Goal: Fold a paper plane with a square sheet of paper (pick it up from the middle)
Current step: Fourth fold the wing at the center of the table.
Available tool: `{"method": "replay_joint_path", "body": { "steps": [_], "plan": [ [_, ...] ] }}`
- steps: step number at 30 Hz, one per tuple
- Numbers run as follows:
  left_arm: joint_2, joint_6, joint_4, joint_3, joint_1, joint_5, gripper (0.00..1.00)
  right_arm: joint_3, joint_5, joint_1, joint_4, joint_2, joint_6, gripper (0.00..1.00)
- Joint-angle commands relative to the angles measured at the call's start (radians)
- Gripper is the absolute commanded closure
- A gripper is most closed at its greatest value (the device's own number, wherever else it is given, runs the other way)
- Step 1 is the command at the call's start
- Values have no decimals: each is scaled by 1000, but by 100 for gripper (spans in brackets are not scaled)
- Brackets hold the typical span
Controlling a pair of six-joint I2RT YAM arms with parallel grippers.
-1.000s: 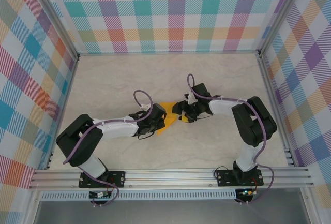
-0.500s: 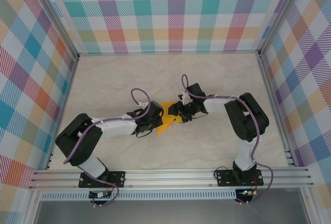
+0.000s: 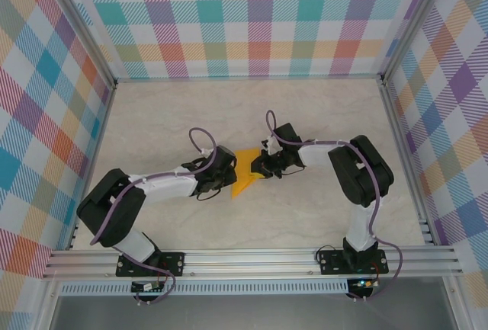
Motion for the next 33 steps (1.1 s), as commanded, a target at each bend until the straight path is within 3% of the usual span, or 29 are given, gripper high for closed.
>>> {"method": "replay_joint_path", "body": {
  "steps": [1, 10, 16, 24, 29, 33],
  "plan": [
    [-107, 31, -48, -10, 10, -31, 67, 11, 112, 4, -49, -131, 5, 92],
    [-330, 122, -142, -5, 25, -96, 48, 62, 317, 12, -248, -320, 49, 92],
    [-389, 189, -84, -33, 28, -72, 40, 67, 452, 47, -334, -321, 175, 93],
    [-293, 450, 195, -128, 17, 127, 34, 38, 526, 80, -295, -238, 384, 93],
    [-206, 566, 290, -141, -18, 117, 33, 55, 532, 80, -354, -198, 452, 94],
    [-126, 578, 329, -135, -37, 40, 34, 57, 515, 76, -395, -171, 491, 94]
  ]
}}
